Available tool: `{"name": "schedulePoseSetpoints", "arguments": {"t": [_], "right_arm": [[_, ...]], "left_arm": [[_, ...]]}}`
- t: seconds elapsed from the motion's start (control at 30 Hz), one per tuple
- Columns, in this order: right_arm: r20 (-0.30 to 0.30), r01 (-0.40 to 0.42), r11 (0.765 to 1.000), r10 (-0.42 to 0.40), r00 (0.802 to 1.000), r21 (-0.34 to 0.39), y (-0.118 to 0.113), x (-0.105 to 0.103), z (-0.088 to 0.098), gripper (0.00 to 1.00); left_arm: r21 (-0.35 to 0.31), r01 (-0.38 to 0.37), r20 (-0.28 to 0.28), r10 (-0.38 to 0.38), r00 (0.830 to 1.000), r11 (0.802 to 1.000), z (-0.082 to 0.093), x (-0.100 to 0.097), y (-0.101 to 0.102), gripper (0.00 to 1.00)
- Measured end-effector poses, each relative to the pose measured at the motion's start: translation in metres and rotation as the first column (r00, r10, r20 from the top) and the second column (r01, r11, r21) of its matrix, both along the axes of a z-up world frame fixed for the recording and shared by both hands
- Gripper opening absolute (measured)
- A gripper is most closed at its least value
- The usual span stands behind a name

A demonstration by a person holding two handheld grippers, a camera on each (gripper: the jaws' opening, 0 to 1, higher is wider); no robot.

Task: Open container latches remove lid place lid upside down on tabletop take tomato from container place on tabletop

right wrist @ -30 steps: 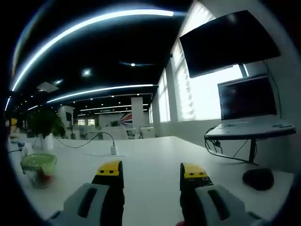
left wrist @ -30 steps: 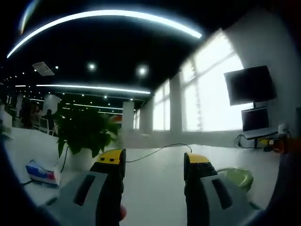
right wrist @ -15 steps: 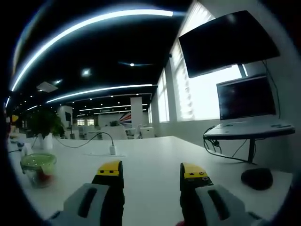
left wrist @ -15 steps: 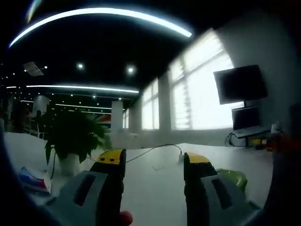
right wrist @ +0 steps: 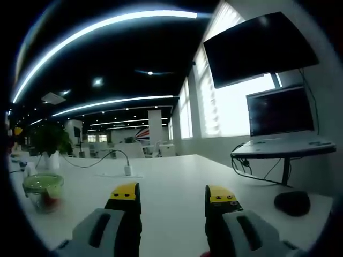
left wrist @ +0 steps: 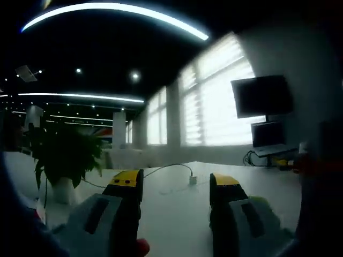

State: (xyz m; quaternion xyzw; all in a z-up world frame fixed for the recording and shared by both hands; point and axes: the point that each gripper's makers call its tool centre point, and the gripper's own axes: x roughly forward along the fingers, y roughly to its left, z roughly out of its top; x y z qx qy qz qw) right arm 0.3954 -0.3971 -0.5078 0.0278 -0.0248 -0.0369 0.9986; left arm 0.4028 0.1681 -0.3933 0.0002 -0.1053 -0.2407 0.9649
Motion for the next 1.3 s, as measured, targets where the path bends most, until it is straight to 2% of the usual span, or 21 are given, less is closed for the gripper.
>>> {"name": "schedulePoseSetpoints", "arguments": {"t": [0.27, 0.63, 0.8, 0.93, 1.07, 1.3], "right_arm": [[0.0, 0.002, 1.0, -0.002, 1.0, 0.002, 0.001, -0.001, 0.0, 0.43], [0.001, 0.01, 1.0, -0.01, 1.0, 0.0, -0.002, -0.004, 0.001, 0.43], [-0.002, 0.012, 1.0, -0.012, 1.0, 0.001, -0.002, -0.005, 0.0, 0.43], [0.0, 0.01, 1.0, -0.01, 1.0, -0.002, 0.0, -0.006, 0.001, 0.43], [0.003, 0.014, 1.0, -0.014, 1.0, 0.006, -0.001, -0.007, -0.001, 0.43], [-0.007, 0.019, 1.0, -0.019, 1.0, 0.005, -0.005, -0.01, -0.005, 0.43]], "left_arm": [[0.028, 0.125, -0.037, -0.124, 0.992, 0.992, 0.0, 0.001, -0.028, 0.46], [0.035, 0.266, -0.081, -0.263, 0.961, 0.963, 0.002, 0.002, -0.055, 0.46], [0.057, 0.349, -0.114, -0.342, 0.933, 0.935, -0.001, -0.002, -0.074, 0.46], [0.156, 0.414, -0.15, -0.393, 0.907, 0.897, -0.012, -0.005, -0.093, 0.46], [0.171, 0.452, -0.172, -0.425, 0.889, 0.876, -0.014, -0.004, -0.11, 0.46], [0.211, 0.51, -0.182, -0.479, 0.859, 0.834, -0.014, -0.006, -0.127, 0.46]]}}
